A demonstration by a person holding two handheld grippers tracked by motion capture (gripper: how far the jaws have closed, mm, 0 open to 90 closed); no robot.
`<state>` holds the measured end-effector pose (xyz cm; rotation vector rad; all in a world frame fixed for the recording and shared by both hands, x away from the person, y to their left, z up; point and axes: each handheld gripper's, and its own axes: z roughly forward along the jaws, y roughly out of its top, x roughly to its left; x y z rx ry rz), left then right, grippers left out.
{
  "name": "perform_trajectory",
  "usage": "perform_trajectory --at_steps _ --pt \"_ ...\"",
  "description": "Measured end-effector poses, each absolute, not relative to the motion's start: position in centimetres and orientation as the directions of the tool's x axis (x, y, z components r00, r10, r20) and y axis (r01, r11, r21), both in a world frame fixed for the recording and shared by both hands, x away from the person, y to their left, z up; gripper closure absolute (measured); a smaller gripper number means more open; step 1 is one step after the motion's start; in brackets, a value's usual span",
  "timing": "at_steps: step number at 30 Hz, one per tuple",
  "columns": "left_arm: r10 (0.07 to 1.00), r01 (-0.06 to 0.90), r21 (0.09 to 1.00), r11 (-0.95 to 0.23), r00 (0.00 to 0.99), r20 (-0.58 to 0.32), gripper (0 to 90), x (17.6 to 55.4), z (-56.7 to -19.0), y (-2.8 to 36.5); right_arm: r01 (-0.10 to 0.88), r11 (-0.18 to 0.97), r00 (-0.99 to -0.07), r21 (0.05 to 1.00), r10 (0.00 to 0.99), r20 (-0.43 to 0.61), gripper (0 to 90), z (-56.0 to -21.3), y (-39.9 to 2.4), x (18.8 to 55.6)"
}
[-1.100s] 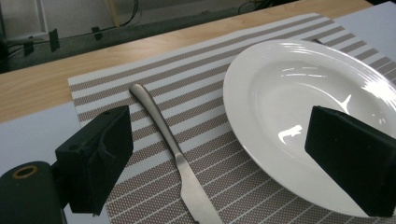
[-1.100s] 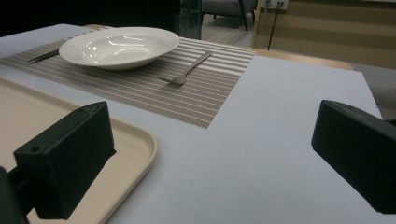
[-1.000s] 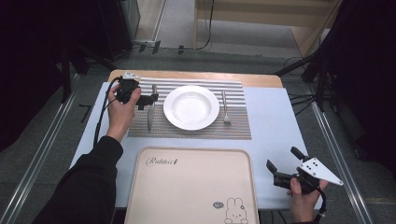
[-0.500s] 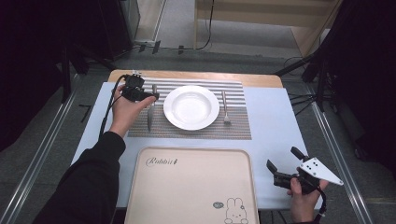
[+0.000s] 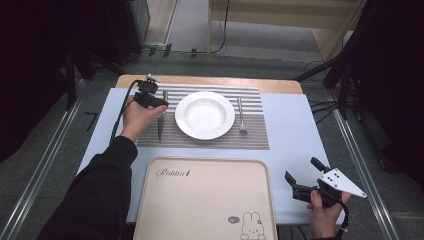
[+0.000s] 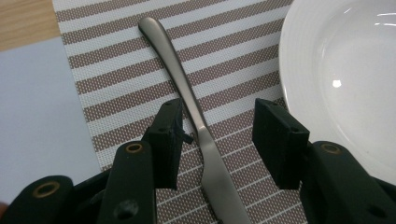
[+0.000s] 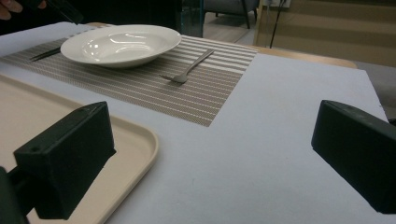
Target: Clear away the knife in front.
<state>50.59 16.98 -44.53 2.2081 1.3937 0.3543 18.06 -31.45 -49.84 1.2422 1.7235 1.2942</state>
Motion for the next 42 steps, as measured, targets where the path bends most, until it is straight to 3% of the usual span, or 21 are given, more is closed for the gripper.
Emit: perform_trajectory --at_steps 3,34,42 --pt "0.898 0.779 0.513 -0.361 0.440 -0.035 57.5 51.0 -44.9 16.8 0.303 0.069 -0.348 0.951 0.937 0.043 0.0 -49.9 -31.5 18.1" --pt "0.911 0.807 0.456 -0.375 0.412 0.021 70.1 52.1 -47.8 16.0 0.309 0.058 -0.335 0.949 0.941 0.052 0.0 -50.0 -31.6 18.2" --pt "0.908 0.803 0.452 -0.388 0.418 0.037 79.0 52.2 -47.8 16.1 0.308 0.052 -0.337 0.950 0.940 0.057 0.0 -49.9 -31.7 18.0"
